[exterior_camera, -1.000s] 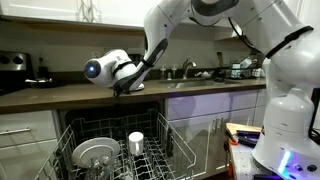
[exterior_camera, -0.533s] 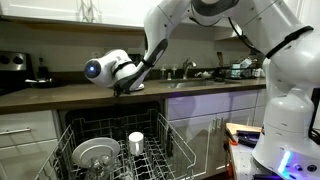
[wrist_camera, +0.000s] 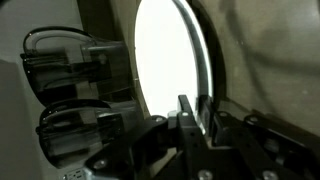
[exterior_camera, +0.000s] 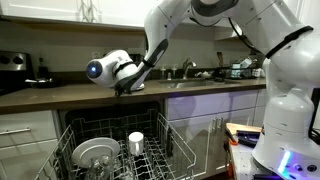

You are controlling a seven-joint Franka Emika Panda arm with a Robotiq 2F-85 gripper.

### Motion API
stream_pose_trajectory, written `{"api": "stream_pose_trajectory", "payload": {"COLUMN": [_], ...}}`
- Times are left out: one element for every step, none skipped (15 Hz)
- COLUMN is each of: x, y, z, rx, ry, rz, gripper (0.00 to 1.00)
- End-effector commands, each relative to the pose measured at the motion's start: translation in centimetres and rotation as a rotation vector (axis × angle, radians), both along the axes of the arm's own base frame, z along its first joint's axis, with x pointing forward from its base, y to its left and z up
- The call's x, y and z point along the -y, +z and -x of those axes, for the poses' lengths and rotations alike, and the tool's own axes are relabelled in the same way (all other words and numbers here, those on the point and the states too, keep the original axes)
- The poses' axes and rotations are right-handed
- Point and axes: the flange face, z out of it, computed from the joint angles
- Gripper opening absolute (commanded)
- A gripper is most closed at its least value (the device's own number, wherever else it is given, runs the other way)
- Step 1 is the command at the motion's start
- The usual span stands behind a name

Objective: Take the white plate on the top and put it behind the white cup in the dishwasher

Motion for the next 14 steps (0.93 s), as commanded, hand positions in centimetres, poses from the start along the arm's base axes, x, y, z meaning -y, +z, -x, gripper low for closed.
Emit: {"api": "stream_pose_trajectory", "payload": {"x": [1.26, 1.42, 1.56, 1.64, 1.66, 1.67, 1.62, 1.62, 1.64, 1.69, 1.77, 1.82, 1.83, 1.8], "y": [0.1, 0.04, 0.13, 0.15, 0.15, 0.13, 0.1, 0.0, -0.08, -0.02, 0.03, 0.04, 0.12, 0.18], "z": [0.61, 0.65, 0.64, 0.63, 0.63, 0.63, 0.63, 0.69, 0.74, 0.73, 0.73, 0.72, 0.7, 0.68], "rx": [0.01, 0.009, 0.011, 0.011, 0.012, 0.012, 0.012, 0.01, 0.008, 0.009, 0.01, 0.009, 0.01, 0.011], "ry": [-0.009, -0.011, -0.014, -0.015, -0.016, -0.016, -0.015, -0.014, -0.013, -0.013, -0.013, -0.014, -0.014, -0.014], "rz": [0.002, 0.003, 0.003, 0.004, 0.003, 0.004, 0.004, 0.004, 0.004, 0.004, 0.004, 0.005, 0.006, 0.008], "gripper": [0.25, 0.26, 0.32, 0.28, 0.23, 0.19, 0.09, 0.05, 0.04, 0.03, 0.07, 0.08, 0.08, 0.08]}}
